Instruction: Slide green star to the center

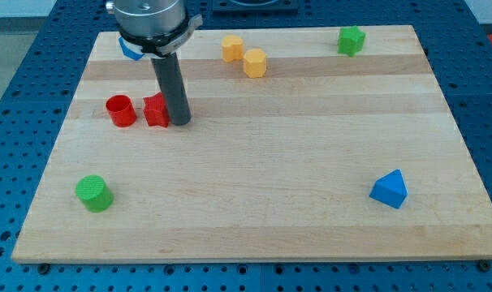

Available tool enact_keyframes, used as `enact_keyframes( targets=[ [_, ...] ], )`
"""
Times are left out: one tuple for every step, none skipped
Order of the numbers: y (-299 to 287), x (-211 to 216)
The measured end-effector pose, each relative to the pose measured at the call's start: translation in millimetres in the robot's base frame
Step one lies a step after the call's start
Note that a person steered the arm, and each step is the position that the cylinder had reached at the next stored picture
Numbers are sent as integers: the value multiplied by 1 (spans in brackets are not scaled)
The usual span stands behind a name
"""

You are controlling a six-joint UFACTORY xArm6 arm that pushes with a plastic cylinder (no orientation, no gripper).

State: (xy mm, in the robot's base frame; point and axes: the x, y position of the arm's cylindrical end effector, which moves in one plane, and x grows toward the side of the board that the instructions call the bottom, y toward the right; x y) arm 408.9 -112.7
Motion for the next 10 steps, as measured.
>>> enact_keyframes(
  targets=[
    [50,-2],
    [131,-2],
    [168,-2],
    [206,-20],
    [268,-50],
    [386,-81],
    [404,-157],
    [354,-184],
    [289,-166],
    [310,-194]
  ],
)
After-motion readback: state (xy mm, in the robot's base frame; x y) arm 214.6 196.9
